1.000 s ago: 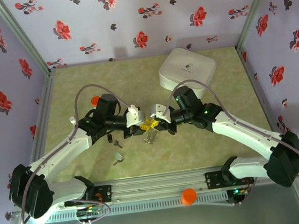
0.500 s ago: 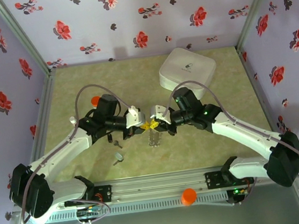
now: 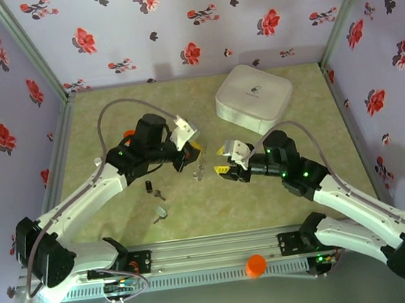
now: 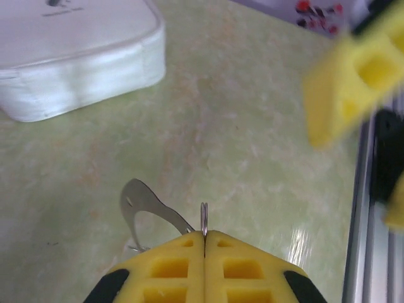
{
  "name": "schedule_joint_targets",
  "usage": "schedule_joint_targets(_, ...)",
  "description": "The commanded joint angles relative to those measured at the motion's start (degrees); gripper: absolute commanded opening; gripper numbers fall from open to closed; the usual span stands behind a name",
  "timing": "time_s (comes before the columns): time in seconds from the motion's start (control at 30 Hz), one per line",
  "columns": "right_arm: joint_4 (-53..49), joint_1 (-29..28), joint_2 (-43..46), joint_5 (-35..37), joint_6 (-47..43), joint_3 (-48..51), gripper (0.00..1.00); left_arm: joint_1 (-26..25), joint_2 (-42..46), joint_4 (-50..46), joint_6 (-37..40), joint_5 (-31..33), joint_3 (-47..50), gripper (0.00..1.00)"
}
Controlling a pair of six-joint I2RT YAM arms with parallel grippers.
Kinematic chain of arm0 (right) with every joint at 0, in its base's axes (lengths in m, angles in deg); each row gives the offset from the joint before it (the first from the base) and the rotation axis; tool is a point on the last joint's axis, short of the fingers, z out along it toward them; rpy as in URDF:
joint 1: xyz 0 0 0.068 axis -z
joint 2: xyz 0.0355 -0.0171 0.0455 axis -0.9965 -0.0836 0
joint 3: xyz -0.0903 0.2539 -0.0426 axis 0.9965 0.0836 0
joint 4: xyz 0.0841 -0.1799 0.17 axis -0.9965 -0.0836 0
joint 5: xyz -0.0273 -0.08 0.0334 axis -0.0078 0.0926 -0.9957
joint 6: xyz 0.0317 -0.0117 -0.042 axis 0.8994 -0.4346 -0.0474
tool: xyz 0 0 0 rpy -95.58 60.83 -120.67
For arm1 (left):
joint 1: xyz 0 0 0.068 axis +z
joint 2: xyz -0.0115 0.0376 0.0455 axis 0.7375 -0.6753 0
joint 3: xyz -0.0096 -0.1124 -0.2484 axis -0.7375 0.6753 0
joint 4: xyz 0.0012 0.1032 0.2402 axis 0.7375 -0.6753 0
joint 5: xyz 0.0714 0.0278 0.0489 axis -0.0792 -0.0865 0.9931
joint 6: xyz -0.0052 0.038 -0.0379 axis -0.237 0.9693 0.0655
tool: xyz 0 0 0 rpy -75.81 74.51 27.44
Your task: Put the keys on the keyring
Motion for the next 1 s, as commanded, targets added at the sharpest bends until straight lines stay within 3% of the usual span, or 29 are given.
schedule_joint_targets(0.0,3.43,-2.48,-0.62,-5.44,8.09,1.27,0.42,-2.31,-1.85,-7.5,-12.63,5.96,-5.5,0.0)
schedule_joint_targets(0.2,13.59,-10.58,-5.57,-5.63,12.72,2.9,0.41,-2.99,-7.54,-16.38,-26.99,11.51,-16.1,0.0)
schedule_joint_targets(0.4,29.03,-12.55,-10.46,9.0,17.04,7.31,0.36,-2.9,-10.59,-18.68,-44.8,9.64,-19.56,0.0)
schedule_joint_targets(0.6,37.76,-12.44,-11.96,20.86,14.13,13.13,0.37,-2.74,-10.79,-23.57,-63.84,11.72,-20.67,0.0)
schedule_joint_targets(0.7,48.35,-11.7,-15.39,24.04,12.73,16.77,0.36,-2.12,-11.11,-26.12,-72.43,11.16,-21.24,0.0)
schedule_joint_targets(0.97,58.41,-11.23,-19.73,25.23,11.25,18.67,0.28,-1.96,-11.1,-31.94,-81.12,9.33,-22.53,0.0)
